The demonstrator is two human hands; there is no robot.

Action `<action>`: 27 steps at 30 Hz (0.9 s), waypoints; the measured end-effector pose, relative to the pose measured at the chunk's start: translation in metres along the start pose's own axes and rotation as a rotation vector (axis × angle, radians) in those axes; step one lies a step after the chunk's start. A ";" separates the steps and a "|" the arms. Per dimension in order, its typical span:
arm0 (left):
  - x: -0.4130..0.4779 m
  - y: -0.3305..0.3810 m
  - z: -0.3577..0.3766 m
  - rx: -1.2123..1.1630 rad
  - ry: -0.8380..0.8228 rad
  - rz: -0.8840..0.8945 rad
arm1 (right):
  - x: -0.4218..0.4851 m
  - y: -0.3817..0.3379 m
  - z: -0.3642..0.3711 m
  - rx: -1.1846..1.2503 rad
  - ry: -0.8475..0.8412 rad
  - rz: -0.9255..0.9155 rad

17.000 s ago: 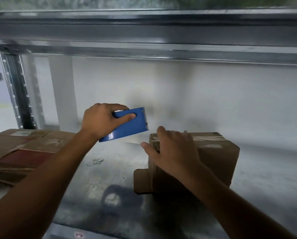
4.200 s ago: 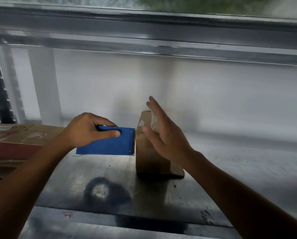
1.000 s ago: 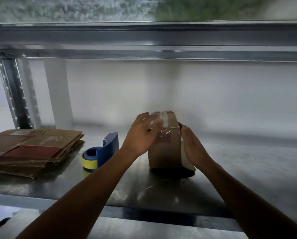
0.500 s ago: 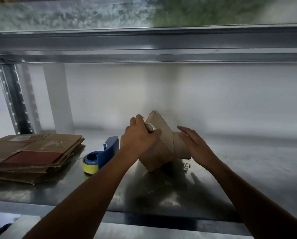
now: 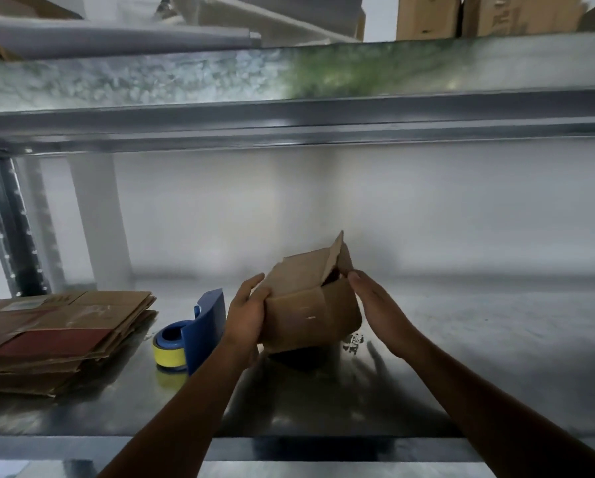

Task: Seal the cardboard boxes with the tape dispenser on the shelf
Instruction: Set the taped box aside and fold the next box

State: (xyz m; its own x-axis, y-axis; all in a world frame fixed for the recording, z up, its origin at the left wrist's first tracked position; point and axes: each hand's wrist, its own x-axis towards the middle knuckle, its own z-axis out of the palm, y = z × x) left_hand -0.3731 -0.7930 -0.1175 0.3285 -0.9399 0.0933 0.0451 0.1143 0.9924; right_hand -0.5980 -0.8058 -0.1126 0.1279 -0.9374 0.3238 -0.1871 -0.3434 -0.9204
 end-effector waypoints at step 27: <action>-0.065 0.096 0.019 0.350 -0.579 0.340 | -0.030 -0.068 -0.051 -0.259 -0.562 -0.142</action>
State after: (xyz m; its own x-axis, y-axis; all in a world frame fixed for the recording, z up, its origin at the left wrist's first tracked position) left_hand -0.4078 -0.7269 -0.0272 -0.2813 -0.9012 0.3298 -0.3046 0.4097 0.8599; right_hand -0.6391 -0.7576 -0.0485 0.6474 -0.7327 0.2099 -0.3512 -0.5312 -0.7710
